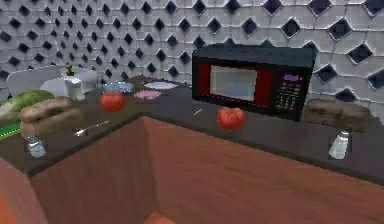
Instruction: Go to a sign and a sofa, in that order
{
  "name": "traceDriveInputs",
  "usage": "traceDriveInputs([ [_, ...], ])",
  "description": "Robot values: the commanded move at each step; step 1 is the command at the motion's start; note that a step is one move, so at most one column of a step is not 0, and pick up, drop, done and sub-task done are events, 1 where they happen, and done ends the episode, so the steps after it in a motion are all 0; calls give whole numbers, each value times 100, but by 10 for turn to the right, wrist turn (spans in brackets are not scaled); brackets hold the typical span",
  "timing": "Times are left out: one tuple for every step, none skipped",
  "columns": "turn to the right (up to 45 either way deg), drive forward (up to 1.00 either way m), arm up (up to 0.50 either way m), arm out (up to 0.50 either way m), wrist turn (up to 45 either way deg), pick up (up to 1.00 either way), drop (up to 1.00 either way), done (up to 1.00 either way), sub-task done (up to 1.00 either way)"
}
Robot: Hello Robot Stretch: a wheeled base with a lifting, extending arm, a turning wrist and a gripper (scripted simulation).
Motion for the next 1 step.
traceDriveInputs([
  [450, 0, 0, 0, 0, 0, 0, 0, 0],
])
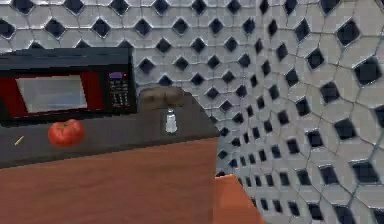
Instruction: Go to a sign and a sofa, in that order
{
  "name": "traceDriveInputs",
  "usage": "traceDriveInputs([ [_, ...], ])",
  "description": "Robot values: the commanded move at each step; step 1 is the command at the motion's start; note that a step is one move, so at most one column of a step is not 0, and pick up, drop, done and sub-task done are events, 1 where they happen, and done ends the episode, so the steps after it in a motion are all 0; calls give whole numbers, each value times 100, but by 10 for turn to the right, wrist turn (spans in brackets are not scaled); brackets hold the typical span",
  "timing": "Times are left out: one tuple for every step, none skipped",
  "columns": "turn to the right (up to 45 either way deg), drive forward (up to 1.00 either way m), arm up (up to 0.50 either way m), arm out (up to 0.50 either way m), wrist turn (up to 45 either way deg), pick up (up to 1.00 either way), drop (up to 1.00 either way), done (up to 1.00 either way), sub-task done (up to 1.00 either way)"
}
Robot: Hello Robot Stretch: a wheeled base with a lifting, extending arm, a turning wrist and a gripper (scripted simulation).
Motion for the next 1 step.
traceDriveInputs([
  [450, 0, 0, 0, 0, 0, 0, 0, 0],
])
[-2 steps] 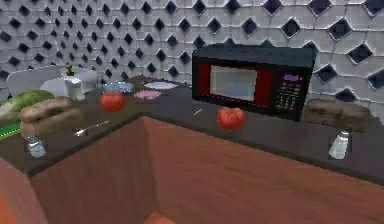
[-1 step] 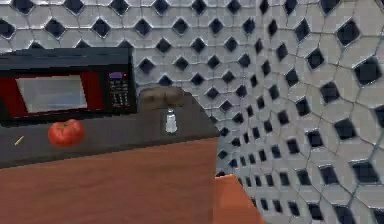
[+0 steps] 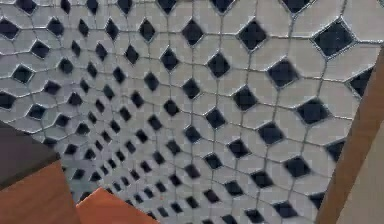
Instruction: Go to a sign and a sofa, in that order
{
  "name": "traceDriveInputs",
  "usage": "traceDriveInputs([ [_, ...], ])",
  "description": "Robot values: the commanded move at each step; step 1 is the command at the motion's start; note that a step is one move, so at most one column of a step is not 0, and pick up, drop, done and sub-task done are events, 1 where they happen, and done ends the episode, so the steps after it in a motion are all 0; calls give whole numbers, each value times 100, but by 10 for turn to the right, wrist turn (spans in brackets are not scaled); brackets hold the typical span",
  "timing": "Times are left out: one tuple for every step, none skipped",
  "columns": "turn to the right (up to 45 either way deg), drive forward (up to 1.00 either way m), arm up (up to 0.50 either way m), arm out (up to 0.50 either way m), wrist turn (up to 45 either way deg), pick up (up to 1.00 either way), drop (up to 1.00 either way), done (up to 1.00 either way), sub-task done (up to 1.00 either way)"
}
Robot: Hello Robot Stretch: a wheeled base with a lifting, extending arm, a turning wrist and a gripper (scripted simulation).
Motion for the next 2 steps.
traceDriveInputs([
  [450, 0, 0, 0, 0, 0, 0, 0, 0],
  [300, 0, 0, 0, 0, 0, 0, 0, 0],
])
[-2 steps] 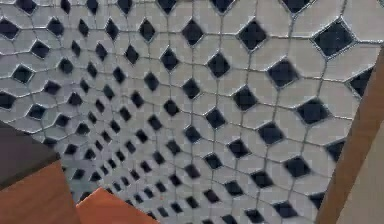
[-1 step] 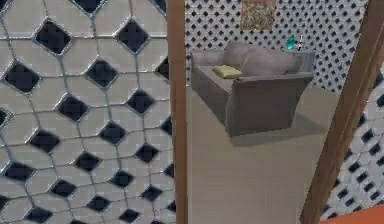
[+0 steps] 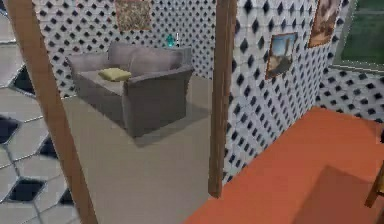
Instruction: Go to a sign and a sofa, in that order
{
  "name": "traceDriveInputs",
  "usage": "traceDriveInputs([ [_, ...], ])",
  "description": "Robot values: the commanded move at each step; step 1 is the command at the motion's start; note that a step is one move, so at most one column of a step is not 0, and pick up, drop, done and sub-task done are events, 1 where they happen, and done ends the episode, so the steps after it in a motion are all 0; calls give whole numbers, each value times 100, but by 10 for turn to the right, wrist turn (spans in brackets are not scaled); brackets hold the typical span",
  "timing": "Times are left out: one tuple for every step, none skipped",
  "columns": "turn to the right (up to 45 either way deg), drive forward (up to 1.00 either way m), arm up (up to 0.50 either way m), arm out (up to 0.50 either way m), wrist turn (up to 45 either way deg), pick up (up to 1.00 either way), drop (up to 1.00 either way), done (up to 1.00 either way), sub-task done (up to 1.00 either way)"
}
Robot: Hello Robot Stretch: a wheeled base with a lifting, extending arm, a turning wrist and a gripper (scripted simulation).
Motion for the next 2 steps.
traceDriveInputs([
  [0, 80, 0, 0, 0, 0, 0, 0, 0],
  [-390, 0, 0, 0, 0, 0, 0, 0, 0],
])
